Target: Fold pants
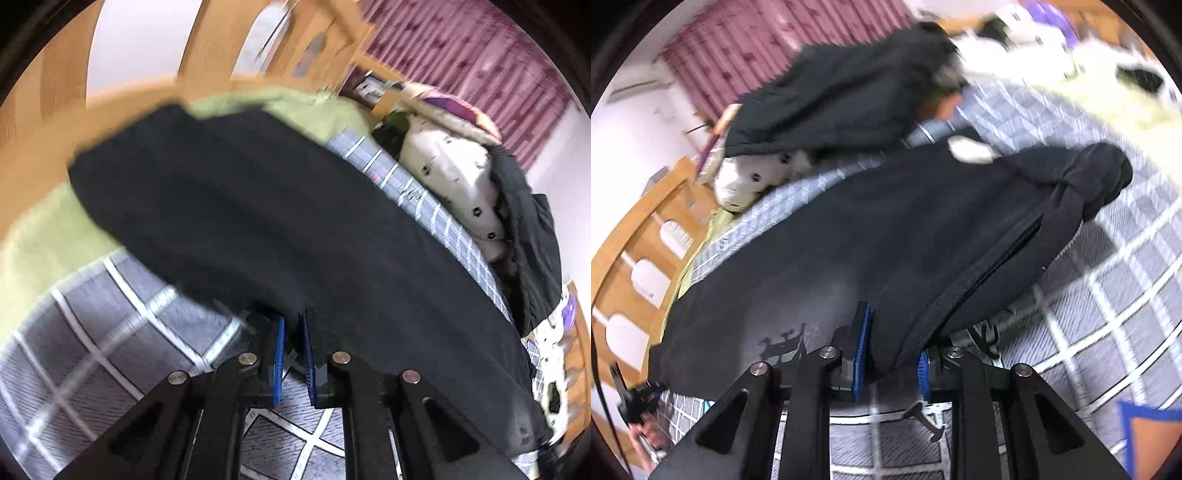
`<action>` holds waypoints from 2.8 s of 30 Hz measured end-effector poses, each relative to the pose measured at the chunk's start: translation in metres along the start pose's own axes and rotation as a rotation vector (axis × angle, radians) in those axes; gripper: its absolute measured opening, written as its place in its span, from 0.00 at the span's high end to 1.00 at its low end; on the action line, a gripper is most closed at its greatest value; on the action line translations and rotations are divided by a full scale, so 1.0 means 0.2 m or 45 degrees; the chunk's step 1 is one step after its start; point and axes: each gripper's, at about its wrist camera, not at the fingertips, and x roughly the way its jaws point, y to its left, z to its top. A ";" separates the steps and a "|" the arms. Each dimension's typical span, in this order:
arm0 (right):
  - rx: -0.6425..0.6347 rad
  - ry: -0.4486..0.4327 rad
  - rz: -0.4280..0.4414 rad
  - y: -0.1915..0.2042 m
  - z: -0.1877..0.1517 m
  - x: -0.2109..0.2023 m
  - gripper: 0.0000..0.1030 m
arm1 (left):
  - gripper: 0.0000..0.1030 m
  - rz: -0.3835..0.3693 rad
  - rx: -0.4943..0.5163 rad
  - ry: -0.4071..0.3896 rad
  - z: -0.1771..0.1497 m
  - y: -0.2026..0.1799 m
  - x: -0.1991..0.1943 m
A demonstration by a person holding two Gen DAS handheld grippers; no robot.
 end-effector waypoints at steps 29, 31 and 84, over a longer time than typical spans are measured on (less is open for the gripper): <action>0.038 0.036 0.052 0.07 0.71 0.87 0.70 | 0.87 0.280 0.388 -0.116 0.60 -0.76 0.86; 0.052 0.046 0.076 0.06 0.70 0.86 0.65 | 0.69 0.267 0.393 -0.040 0.56 -0.77 0.86; -0.020 -0.125 -0.123 -0.58 0.64 -0.33 0.83 | 0.87 -0.155 0.428 0.141 -0.23 -0.85 -0.01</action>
